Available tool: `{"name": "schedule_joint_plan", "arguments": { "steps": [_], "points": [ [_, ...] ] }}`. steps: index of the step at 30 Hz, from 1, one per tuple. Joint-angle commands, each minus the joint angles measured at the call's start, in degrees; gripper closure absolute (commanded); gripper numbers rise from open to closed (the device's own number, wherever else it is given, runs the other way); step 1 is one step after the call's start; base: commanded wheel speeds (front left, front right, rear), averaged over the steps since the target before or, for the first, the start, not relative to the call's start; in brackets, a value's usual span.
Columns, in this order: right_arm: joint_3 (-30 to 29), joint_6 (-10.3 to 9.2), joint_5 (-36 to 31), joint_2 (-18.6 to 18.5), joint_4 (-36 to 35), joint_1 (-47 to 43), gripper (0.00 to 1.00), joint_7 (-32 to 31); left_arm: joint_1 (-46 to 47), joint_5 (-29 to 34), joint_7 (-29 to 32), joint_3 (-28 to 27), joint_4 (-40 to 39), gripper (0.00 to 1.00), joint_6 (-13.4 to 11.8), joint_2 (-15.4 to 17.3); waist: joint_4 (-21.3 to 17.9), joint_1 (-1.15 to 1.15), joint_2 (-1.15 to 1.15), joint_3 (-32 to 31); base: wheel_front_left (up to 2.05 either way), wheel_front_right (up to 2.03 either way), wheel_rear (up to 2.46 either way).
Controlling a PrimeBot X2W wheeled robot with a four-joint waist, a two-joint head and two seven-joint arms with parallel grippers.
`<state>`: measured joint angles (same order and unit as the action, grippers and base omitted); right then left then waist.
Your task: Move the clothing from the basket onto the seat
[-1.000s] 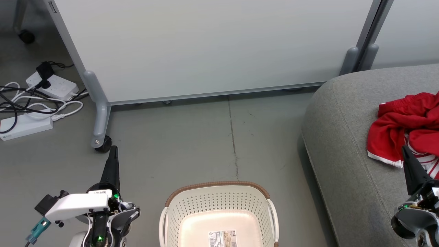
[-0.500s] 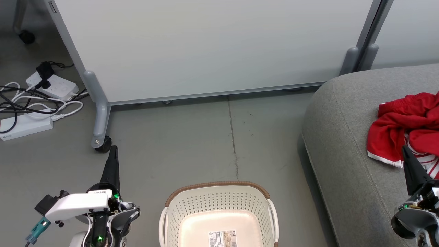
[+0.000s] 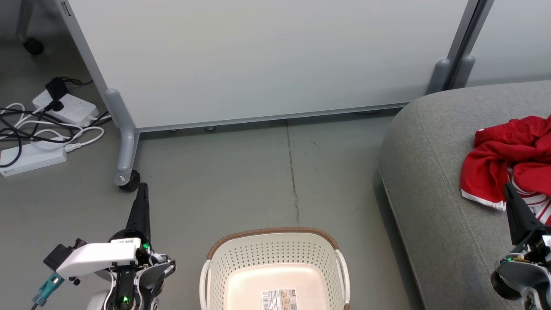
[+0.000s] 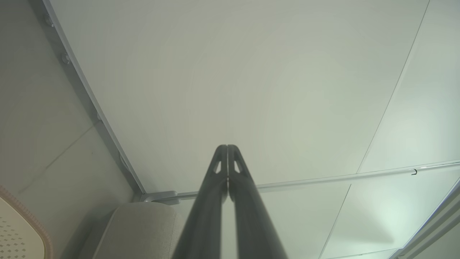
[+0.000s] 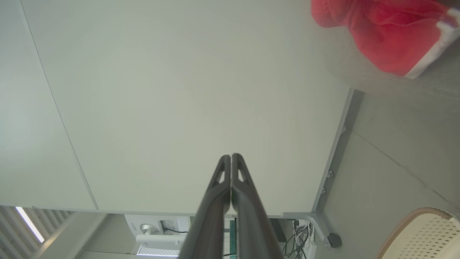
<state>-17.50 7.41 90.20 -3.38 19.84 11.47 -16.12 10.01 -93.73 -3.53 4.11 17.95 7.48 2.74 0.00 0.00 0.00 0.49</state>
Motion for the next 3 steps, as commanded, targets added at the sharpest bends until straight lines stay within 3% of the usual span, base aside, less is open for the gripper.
{"name": "schedule_joint_plan", "arguments": {
  "steps": [1,3],
  "points": [
    [-0.04,0.14,-0.01,-0.12,0.16,0.56,1.0,-0.21,1.13,-0.23,0.16,-0.2,-0.02,1.0,0.23,0.15,0.0,0.0,0.0,0.0,0.0,0.0,0.0],
    [-0.04,0.14,-0.02,-0.12,0.16,0.56,1.0,-0.22,1.13,-0.23,0.16,-0.2,-0.02,1.0,0.23,0.15,0.0,0.0,0.0,0.0,0.0,0.0,0.0]
  ]
}}
